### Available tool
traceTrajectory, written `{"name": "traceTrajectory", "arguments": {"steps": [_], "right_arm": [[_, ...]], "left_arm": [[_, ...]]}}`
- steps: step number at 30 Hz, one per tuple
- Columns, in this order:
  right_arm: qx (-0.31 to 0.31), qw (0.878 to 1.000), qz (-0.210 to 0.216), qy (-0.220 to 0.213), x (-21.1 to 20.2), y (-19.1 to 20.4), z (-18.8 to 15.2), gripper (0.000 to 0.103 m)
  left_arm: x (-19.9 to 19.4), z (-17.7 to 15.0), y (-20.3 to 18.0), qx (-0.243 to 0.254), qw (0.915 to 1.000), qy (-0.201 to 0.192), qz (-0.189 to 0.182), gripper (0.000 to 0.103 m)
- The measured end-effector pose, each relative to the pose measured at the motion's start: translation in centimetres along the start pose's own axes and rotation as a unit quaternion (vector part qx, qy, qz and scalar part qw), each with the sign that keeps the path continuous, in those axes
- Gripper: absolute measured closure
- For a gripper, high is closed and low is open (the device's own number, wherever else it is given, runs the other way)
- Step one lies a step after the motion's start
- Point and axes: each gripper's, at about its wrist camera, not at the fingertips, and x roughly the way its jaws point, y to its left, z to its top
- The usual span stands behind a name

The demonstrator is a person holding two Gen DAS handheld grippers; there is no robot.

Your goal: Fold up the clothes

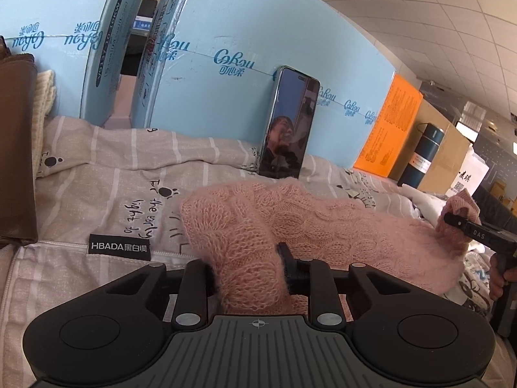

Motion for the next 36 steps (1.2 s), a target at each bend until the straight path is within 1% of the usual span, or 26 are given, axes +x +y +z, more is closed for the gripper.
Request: {"name": "traceTrajectory", "arguments": {"steps": [3,6,10,14,15,16,19,21,23,24,25,26,27,29,30,31,32,33,34,36], "right_arm": [[0.045,0.999,-0.021,-0.018,-0.4,-1.8,0.7,0.085],[0.084,0.995,-0.033,-0.033,-0.8,-3.8,1.7,0.085],[0.12,0.991,-0.027,-0.048,-1.1,-5.8,3.3,0.086],[0.139,0.989,-0.006,-0.06,-1.2,-6.0,4.8,0.086],[0.143,0.988,0.0,-0.061,-1.2,-6.0,5.1,0.086],[0.146,0.988,0.003,-0.054,-0.9,-6.1,5.0,0.086],[0.15,0.989,0.006,-0.014,0.5,-6.3,3.7,0.086],[0.152,0.988,0.007,0.012,1.4,-6.5,2.8,0.086],[0.155,0.987,0.009,0.038,2.3,-6.6,1.9,0.085],[0.154,0.987,0.004,0.051,2.8,-6.8,1.4,0.083],[0.151,0.987,-0.005,0.059,3.1,-7.0,1.0,0.078],[0.148,0.987,-0.016,0.066,3.3,-7.2,0.6,0.068],[0.142,0.987,-0.035,0.068,3.5,-7.3,0.4,0.065],[0.128,0.986,-0.084,0.068,3.8,-7.5,0.1,0.056],[0.125,0.984,-0.11,0.065,3.9,-7.7,0.0,0.054],[0.125,0.982,-0.13,0.059,3.9,-8.0,-0.1,0.048],[0.125,0.98,-0.145,0.053,3.8,-8.3,-0.2,0.044],[0.125,0.978,-0.16,0.046,3.6,-8.5,-0.3,0.044],[0.129,0.978,-0.157,0.036,3.4,-8.7,-0.3,0.043],[0.146,0.983,-0.113,0.009,2.5,-9.0,-0.1,0.039]], "left_arm": [[-0.8,0.2,-0.4,0.013,0.9995,-0.025,0.013,0.084],[-1.5,0.6,-0.9,0.037,0.9975,-0.049,0.036,0.085],[-2.7,1.4,-1.1,0.056,0.9931,-0.083,0.062,0.085],[-4.0,2.8,-0.6,0.057,0.9872,-0.113,0.096,0.085],[-4.0,3.1,-0.3,0.054,0.9873,-0.111,0.099,0.085],[-3.8,3.1,0.2,0.049,0.9887,-0.101,0.1,0.085],[-2.7,3.1,1.9,0.035,0.9929,-0.059,0.097,0.085],[-1.6,2.6,2.7,0.035,0.9944,-0.027,0.095,0.082],[-0.9,2.2,3.1,0.052,0.9932,-0.005,0.104,0.076],[-0.9,2.3,3.1,0.062,0.9922,-0.002,0.108,0.068],[-0.9,2.5,3.1,0.072,0.991,-0.001,0.113,0.063],[-1.1,2.9,3.1,0.086,0.9891,-0.005,0.12,0.047],[-1.2,3.3,3.0,0.1,0.9867,-0.01,0.128,0.034],[-1.4,4.3,2.6,0.139,0.9809,-0.019,0.135,0.025],[-1.4,4.9,2.3,0.158,0.9786,-0.02,0.131,0.024],[-1.3,5.4,2.1,0.176,0.9763,-0.02,0.125,0.023],[-1.0,6.0,1.8,0.192,0.9749,-0.018,0.111,0.019],[-0.6,6.4,1.6,0.204,0.9744,-0.014,0.092,0.015],[-0.1,6.7,1.3,0.215,0.974,-0.006,0.07,0.014],[1.2,7.0,0.8,0.235,0.9715,0.021,0.024,0.014]]}}
